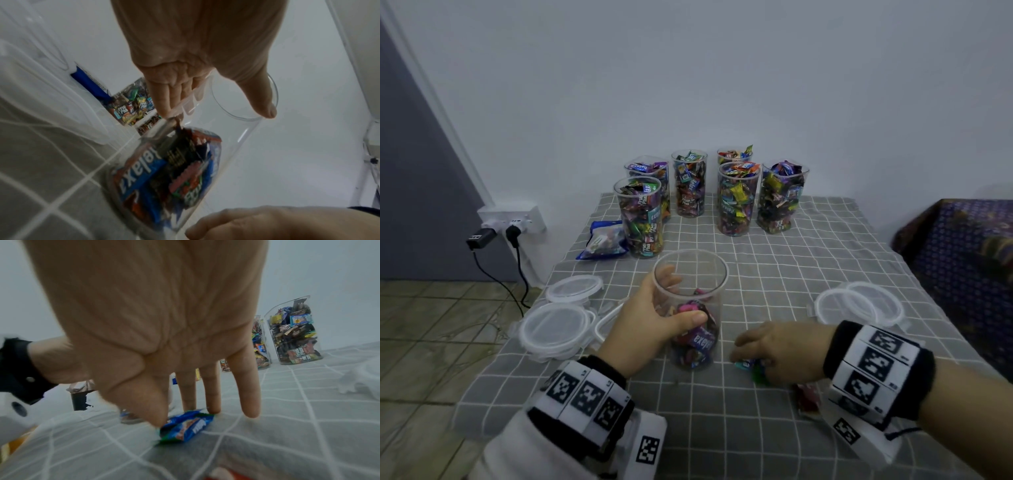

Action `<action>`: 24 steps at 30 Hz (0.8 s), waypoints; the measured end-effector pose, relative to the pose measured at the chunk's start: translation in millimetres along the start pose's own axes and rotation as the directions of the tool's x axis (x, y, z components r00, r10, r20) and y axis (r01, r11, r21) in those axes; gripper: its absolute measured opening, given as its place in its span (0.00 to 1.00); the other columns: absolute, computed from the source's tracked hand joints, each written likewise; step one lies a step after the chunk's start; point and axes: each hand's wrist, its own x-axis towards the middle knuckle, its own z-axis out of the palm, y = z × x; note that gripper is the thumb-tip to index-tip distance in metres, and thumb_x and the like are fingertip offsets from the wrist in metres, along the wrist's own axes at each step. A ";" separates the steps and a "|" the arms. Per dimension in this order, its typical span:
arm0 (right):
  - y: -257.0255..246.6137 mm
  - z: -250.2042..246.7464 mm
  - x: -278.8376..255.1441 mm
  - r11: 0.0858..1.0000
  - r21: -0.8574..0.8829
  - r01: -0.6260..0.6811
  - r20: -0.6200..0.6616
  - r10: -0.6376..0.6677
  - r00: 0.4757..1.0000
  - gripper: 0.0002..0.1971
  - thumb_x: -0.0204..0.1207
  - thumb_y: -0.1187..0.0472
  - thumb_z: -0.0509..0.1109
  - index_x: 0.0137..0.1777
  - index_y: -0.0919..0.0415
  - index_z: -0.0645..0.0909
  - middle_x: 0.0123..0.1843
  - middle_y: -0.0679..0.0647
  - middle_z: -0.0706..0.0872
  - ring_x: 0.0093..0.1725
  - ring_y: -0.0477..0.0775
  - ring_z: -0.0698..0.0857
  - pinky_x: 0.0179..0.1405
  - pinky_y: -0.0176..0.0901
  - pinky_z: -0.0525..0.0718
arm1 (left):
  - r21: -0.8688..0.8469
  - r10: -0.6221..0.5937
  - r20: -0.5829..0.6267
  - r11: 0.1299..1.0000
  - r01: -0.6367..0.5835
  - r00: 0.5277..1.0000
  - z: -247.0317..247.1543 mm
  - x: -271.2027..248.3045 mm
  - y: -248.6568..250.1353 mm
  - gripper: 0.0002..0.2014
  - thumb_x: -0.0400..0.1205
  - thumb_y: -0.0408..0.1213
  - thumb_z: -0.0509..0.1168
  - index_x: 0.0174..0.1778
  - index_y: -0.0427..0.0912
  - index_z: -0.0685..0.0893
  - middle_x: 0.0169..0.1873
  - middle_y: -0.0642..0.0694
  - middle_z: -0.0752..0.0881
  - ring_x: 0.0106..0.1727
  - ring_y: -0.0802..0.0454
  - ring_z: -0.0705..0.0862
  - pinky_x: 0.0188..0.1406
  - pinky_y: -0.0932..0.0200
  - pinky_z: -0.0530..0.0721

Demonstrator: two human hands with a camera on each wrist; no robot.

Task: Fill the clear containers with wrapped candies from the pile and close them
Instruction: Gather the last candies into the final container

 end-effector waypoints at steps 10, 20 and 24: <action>10.9 37.8 -26.5 0.999 -0.053 0.011 -0.030 -0.013 0.999 0.39 0.75 0.56 0.69 0.81 0.41 0.52 0.83 0.50 0.52 0.80 0.56 0.56 0.77 0.54 0.65 | 0.000 -0.018 0.061 1.000 0.018 0.998 25.5 18.5 7.8 0.43 0.56 0.48 0.82 0.65 0.56 0.68 0.60 0.60 0.78 0.62 0.66 0.78 0.58 0.71 0.76; 7.8 51.5 -39.1 0.999 -0.010 -0.034 -0.247 0.030 0.968 0.17 0.81 0.57 0.59 0.70 0.51 0.72 0.70 0.53 0.71 0.68 0.54 0.71 0.65 0.44 0.71 | 0.021 0.003 0.106 1.000 -0.005 0.994 45.3 19.1 5.5 0.42 0.50 0.59 0.77 0.61 0.64 0.69 0.63 0.61 0.77 0.66 0.63 0.77 0.70 0.56 0.75; 8.1 53.0 -36.4 0.998 -0.018 -0.065 -0.248 0.059 0.967 0.15 0.82 0.59 0.58 0.66 0.54 0.75 0.65 0.54 0.74 0.64 0.55 0.74 0.62 0.44 0.73 | 0.028 0.005 0.114 1.000 -0.008 0.994 46.1 18.4 7.4 0.43 0.50 0.59 0.77 0.62 0.63 0.68 0.62 0.61 0.77 0.65 0.64 0.77 0.71 0.54 0.75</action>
